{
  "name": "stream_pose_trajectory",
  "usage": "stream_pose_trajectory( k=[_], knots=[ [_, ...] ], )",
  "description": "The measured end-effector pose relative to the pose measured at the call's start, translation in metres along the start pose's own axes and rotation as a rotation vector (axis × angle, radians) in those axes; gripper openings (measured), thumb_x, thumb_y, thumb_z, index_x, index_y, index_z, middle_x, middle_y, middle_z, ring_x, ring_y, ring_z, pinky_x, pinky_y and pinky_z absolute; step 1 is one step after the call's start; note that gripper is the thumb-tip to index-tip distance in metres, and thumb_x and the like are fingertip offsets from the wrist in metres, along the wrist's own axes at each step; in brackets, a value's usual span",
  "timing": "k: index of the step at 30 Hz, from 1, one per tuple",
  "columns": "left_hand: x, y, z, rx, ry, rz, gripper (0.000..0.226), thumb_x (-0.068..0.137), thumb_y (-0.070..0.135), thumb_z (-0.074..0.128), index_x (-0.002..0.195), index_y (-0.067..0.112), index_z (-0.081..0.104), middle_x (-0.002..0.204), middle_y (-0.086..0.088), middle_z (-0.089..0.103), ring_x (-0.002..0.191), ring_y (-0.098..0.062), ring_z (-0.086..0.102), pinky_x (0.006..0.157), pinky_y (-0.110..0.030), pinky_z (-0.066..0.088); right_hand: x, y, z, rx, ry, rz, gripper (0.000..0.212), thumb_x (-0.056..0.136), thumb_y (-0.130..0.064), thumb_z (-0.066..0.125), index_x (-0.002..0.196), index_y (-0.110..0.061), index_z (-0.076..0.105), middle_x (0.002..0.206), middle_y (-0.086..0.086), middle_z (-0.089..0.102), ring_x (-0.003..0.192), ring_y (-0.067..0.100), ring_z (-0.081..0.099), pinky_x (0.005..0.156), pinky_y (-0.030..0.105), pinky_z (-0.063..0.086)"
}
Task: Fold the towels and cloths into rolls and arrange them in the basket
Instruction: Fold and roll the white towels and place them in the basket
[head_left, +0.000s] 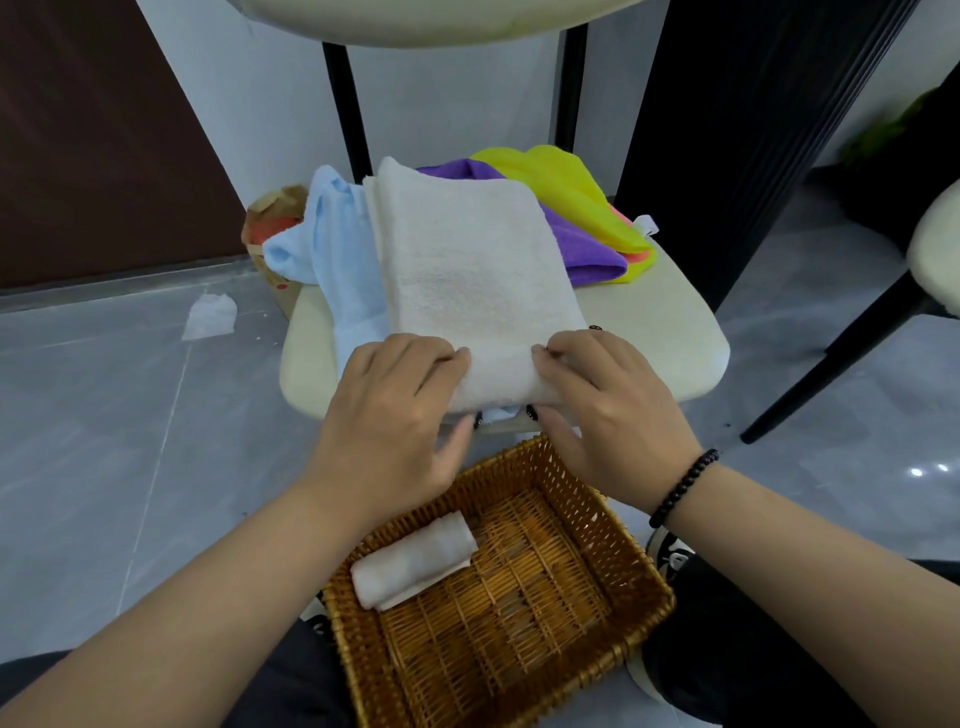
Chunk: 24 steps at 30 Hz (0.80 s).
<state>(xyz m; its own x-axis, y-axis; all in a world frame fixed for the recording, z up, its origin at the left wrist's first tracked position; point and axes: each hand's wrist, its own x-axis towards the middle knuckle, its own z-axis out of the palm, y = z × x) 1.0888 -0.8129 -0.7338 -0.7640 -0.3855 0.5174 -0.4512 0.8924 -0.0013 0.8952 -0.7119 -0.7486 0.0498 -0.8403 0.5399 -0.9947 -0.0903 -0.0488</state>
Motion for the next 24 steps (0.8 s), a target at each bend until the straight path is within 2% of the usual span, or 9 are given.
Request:
stream_pose_trajectory(
  k=[4,8,11,14,16,21,24],
  knots=[
    [0.005,-0.01,0.003,0.017,-0.061,-0.015,0.044,0.078,0.024,0.06,0.117,0.004,0.065,0.106,-0.009,0.063,0.097,-0.028,0.055,0.079,-0.037,0.04,0.008,0.008,0.0,0.007,-0.06,0.015,0.044,0.072,-0.012,0.077,0.112,0.001,0.063,0.108,0.016,0.061,0.097,0.035,0.06,0.087,0.044,0.049],
    [0.012,-0.016,0.001,0.063,-0.068,-0.005,0.044,0.078,0.021,0.057,0.119,0.005,0.064,0.106,-0.009,0.065,0.096,-0.027,0.054,0.077,-0.038,0.037,0.02,0.014,-0.005,0.005,-0.085,0.015,0.039,0.073,-0.013,0.076,0.11,-0.002,0.064,0.106,0.014,0.063,0.092,0.035,0.062,0.075,0.042,0.051],
    [0.018,-0.015,-0.008,0.073,0.007,0.015,0.042,0.08,0.015,0.058,0.12,0.004,0.064,0.106,-0.011,0.065,0.095,-0.03,0.055,0.076,-0.038,0.037,0.03,0.015,-0.018,0.02,-0.052,-0.012,0.032,0.077,-0.012,0.071,0.106,-0.001,0.065,0.1,0.015,0.063,0.083,0.036,0.061,0.068,0.042,0.05],
    [0.017,-0.009,-0.023,0.06,0.112,0.041,0.039,0.08,0.008,0.067,0.119,0.002,0.064,0.105,-0.012,0.066,0.093,-0.031,0.057,0.076,-0.039,0.038,0.029,0.011,-0.039,0.033,0.023,-0.027,0.031,0.077,-0.014,0.068,0.104,-0.001,0.067,0.097,0.015,0.063,0.082,0.036,0.06,0.067,0.043,0.049],
    [0.011,-0.004,-0.029,0.059,0.128,0.067,0.038,0.079,0.007,0.069,0.117,0.002,0.065,0.103,-0.011,0.067,0.092,-0.031,0.057,0.075,-0.038,0.039,0.022,0.008,-0.049,0.036,0.042,-0.037,0.03,0.076,-0.013,0.07,0.104,-0.002,0.068,0.096,0.014,0.063,0.081,0.035,0.059,0.067,0.043,0.049],
    [-0.002,0.001,-0.021,0.008,0.016,0.064,0.031,0.07,0.009,0.07,0.1,0.005,0.067,0.089,-0.009,0.066,0.081,-0.031,0.061,0.069,-0.04,0.042,0.006,-0.001,-0.037,0.051,-0.133,-0.016,0.034,0.068,-0.01,0.08,0.1,-0.004,0.069,0.092,0.011,0.062,0.078,0.033,0.059,0.063,0.042,0.05],
    [-0.002,-0.002,-0.016,-0.041,-0.039,0.009,0.03,0.067,0.015,0.07,0.096,0.007,0.069,0.086,-0.006,0.067,0.08,-0.029,0.063,0.069,-0.04,0.043,0.009,0.003,-0.031,0.066,-0.225,0.016,0.033,0.069,-0.014,0.078,0.101,-0.008,0.07,0.093,0.008,0.063,0.084,0.031,0.058,0.069,0.04,0.048]
  ],
)
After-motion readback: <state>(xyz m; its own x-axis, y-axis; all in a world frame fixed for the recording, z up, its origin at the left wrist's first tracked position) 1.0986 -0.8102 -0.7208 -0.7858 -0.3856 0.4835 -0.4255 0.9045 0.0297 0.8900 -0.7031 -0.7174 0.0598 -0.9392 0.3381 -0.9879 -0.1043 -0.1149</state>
